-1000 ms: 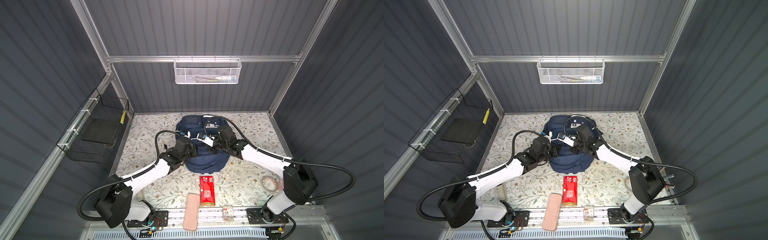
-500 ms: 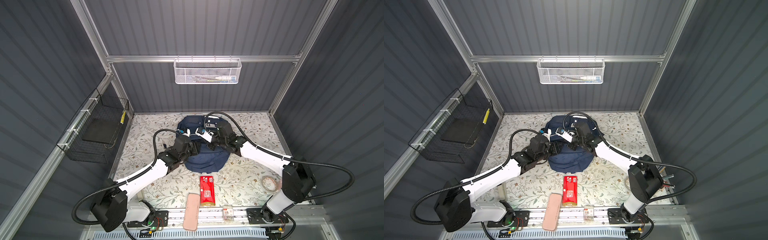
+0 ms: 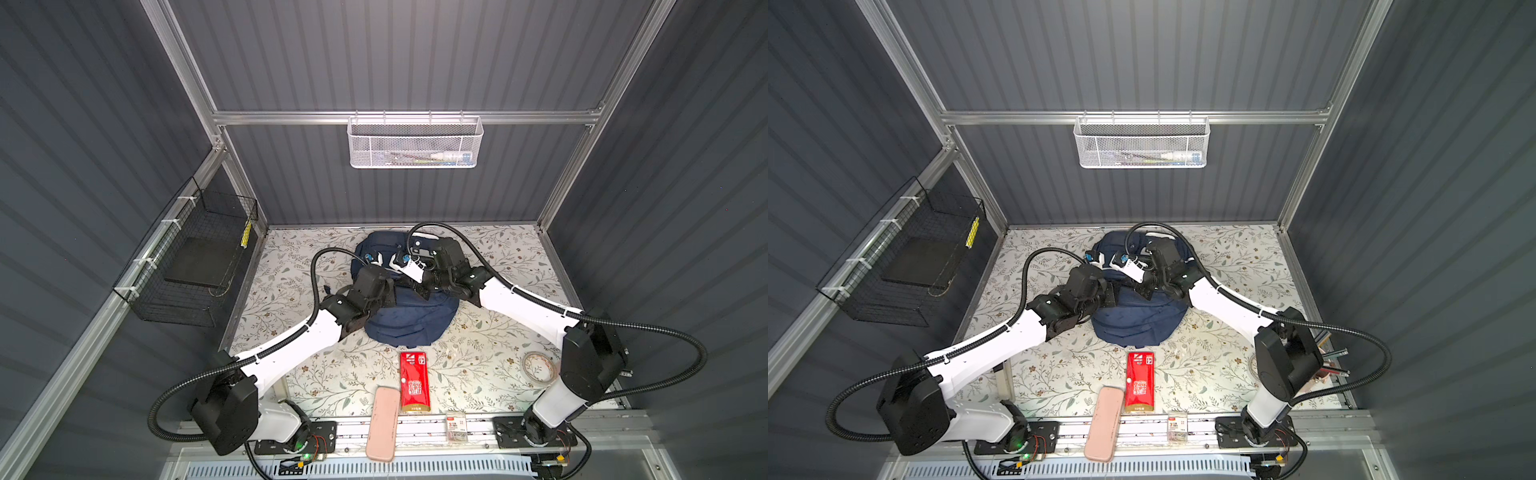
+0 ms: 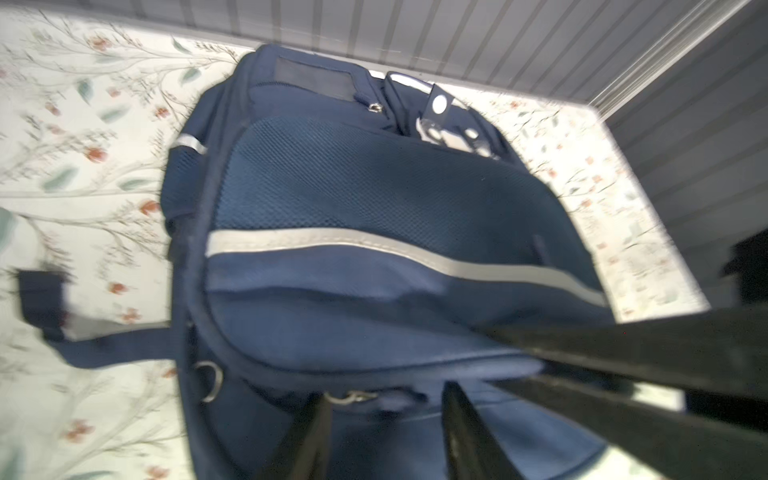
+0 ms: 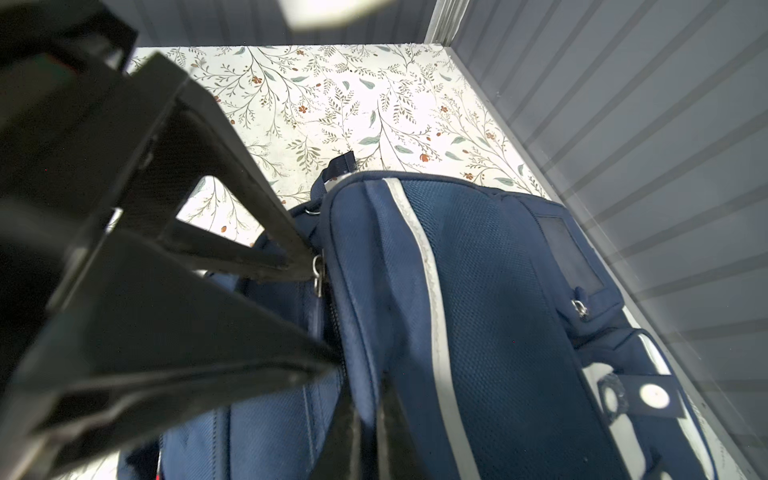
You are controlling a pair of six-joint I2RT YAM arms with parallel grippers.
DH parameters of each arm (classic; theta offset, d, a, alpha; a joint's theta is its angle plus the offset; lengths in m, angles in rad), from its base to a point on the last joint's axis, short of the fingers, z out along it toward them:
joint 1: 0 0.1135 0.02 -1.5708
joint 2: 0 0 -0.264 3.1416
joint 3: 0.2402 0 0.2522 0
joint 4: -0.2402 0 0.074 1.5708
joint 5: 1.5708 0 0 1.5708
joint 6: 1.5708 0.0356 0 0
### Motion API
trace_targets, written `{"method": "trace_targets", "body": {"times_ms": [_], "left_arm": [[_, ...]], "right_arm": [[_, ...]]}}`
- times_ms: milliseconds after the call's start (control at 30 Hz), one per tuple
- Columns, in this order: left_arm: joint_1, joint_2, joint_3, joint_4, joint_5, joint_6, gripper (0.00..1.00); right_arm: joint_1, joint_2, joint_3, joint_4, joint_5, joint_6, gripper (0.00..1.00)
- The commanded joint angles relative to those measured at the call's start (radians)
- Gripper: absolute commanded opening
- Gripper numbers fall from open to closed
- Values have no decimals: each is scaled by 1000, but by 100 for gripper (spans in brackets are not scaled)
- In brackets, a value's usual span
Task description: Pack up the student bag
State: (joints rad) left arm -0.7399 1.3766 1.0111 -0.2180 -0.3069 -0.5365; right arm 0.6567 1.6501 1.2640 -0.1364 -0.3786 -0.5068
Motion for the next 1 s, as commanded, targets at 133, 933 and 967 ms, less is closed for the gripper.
{"method": "trace_targets", "body": {"times_ms": [133, 933, 967], "left_arm": [[9, -33, 18, -73, -16, 36, 18], [3, 156, 27, 0, -139, 56, 62], [3, 156, 21, 10, -124, 55, 53]], "right_arm": [[11, -44, -1, 59, -74, -10, 0], [-4, 51, 188, -205, -315, 197, 0], [-3, 53, 185, -206, -307, 197, 0]]}}
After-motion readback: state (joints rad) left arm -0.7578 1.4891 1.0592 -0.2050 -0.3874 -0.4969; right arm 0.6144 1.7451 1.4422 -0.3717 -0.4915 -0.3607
